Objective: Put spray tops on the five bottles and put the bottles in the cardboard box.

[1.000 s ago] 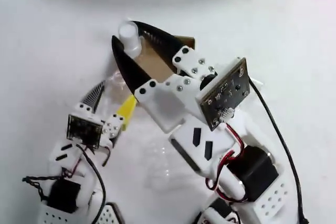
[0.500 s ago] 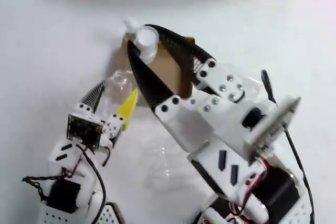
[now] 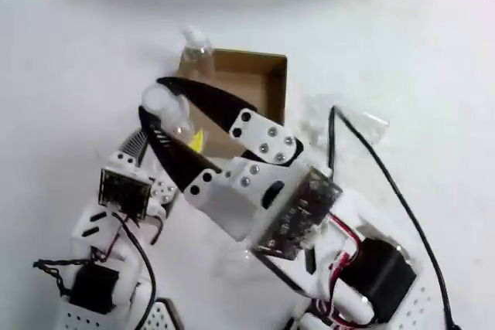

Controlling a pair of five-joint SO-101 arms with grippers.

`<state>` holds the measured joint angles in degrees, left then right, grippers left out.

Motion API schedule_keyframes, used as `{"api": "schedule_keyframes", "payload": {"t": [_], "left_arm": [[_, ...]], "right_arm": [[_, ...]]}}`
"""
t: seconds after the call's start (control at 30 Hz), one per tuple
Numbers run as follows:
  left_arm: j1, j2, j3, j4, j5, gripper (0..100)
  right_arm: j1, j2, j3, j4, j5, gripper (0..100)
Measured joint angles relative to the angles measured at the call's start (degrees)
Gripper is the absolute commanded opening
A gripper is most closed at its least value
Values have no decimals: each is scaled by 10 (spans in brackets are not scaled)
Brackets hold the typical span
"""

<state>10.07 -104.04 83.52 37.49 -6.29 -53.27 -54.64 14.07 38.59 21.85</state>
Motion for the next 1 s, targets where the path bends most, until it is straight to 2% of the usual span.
{"api": "schedule_keyframes", "payload": {"t": [0.17,0.4,0.57,0.7,1.0], "left_arm": [[-1,0,9,-9,0,49],[0,0,34,-50,0,49],[0,0,37,-51,0,49],[-4,0,37,-51,0,49],[-28,0,37,-63,0,49]], "right_arm": [[1,1,34,-57,-46,15],[4,2,97,-157,-54,15],[47,2,98,-175,-66,15],[75,2,90,-174,-128,15],[81,66,83,-169,-148,15]]}}
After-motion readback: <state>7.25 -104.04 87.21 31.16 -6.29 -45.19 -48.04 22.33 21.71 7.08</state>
